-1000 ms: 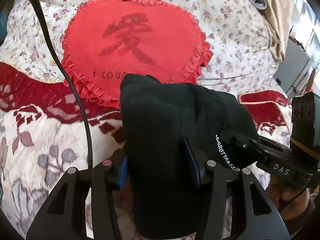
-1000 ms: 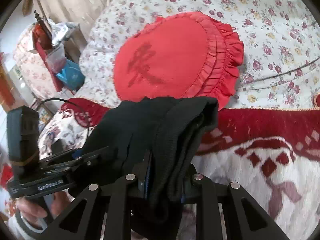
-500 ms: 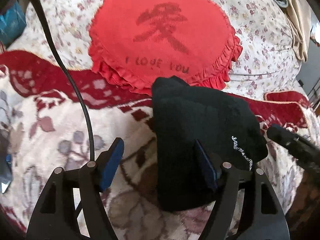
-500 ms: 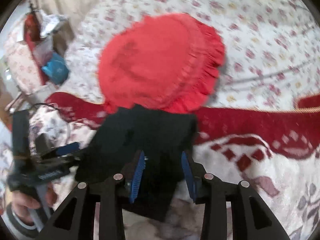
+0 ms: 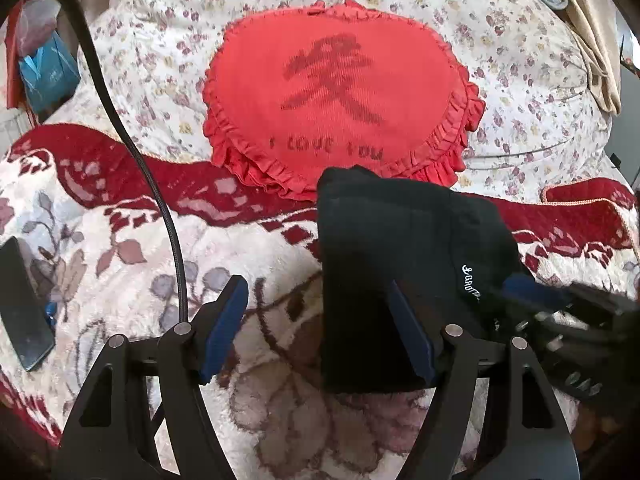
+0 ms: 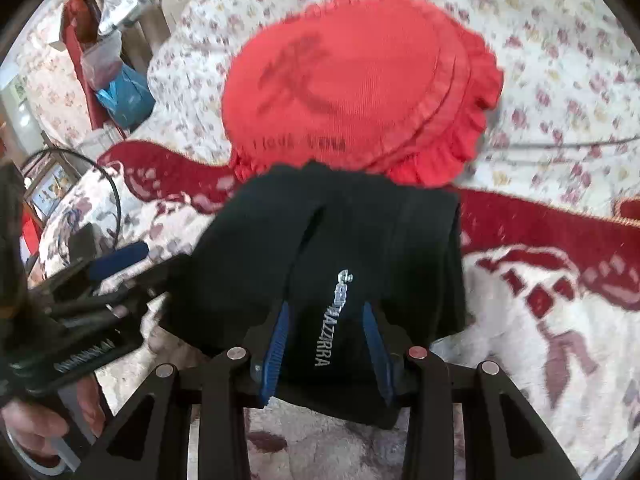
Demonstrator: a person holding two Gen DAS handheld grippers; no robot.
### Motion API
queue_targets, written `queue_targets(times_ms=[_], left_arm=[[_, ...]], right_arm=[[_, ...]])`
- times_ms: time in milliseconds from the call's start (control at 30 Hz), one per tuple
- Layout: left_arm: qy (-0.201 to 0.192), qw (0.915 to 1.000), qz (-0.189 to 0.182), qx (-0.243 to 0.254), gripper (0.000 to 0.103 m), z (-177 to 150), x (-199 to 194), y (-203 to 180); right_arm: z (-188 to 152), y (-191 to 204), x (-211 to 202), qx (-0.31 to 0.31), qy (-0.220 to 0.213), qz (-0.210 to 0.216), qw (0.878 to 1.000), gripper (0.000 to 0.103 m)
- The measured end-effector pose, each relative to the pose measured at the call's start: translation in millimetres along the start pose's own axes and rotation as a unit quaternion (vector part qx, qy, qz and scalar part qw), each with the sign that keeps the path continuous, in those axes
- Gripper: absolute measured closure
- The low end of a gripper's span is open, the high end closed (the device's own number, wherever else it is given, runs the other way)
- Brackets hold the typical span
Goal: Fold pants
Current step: 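Lay the folded pants on the blanket and release both grippers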
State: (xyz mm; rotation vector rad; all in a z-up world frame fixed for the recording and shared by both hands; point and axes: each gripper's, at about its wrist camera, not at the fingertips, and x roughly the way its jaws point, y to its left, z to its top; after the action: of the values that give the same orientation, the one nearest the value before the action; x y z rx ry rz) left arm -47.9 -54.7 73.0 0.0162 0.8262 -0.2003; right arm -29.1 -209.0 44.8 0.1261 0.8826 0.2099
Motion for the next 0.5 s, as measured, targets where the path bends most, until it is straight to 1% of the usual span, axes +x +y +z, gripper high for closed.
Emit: queue_targets(times_ms=[67, 100, 167, 233, 367, 433, 500], left_arm=[[-0.006, 1.0, 0.004, 0.002, 0.031, -1.6, -5.7, -1.4], [-0.009, 0.9999, 0.007, 0.003, 0.031, -2.4, -8.3, -2.3], [-0.014, 0.9998, 0.013, 0.006, 0.031, -4.1, -14.1, -4.2], [-0.02, 0.9996, 0.016, 0.014, 0.031, -5.9, -19.8, -7.0], [-0.04, 0.9983, 0.035, 0.026, 0.031, -9.8, -34.6, -12.5], [-0.045, 0.998, 0.035, 0.027, 0.03, -11.3, -40.2, -13.8], [-0.048, 0.9976, 0.042, 0.028, 0.031, -13.2, -44.7, -15.2]], right_arm=[[1.4, 2.9, -14.0, -0.003, -0.016, -0.005, 1.0, 0.065], [0.8, 3.3, -21.0, -0.002, -0.023, -0.007, 1.0, 0.061], [0.3, 3.4, -29.2, 0.001, -0.031, -0.009, 0.999, 0.059], [-1.3, 3.1, -36.6, 0.003, -0.036, -0.009, 0.999, 0.058], [-5.1, 4.5, -48.5, 0.002, -0.041, -0.015, 0.999, 0.057], [-6.5, 3.7, -52.8, 0.004, -0.044, -0.014, 0.999, 0.056], [-8.1, 2.3, -56.4, 0.01, -0.047, -0.011, 0.999, 0.055]])
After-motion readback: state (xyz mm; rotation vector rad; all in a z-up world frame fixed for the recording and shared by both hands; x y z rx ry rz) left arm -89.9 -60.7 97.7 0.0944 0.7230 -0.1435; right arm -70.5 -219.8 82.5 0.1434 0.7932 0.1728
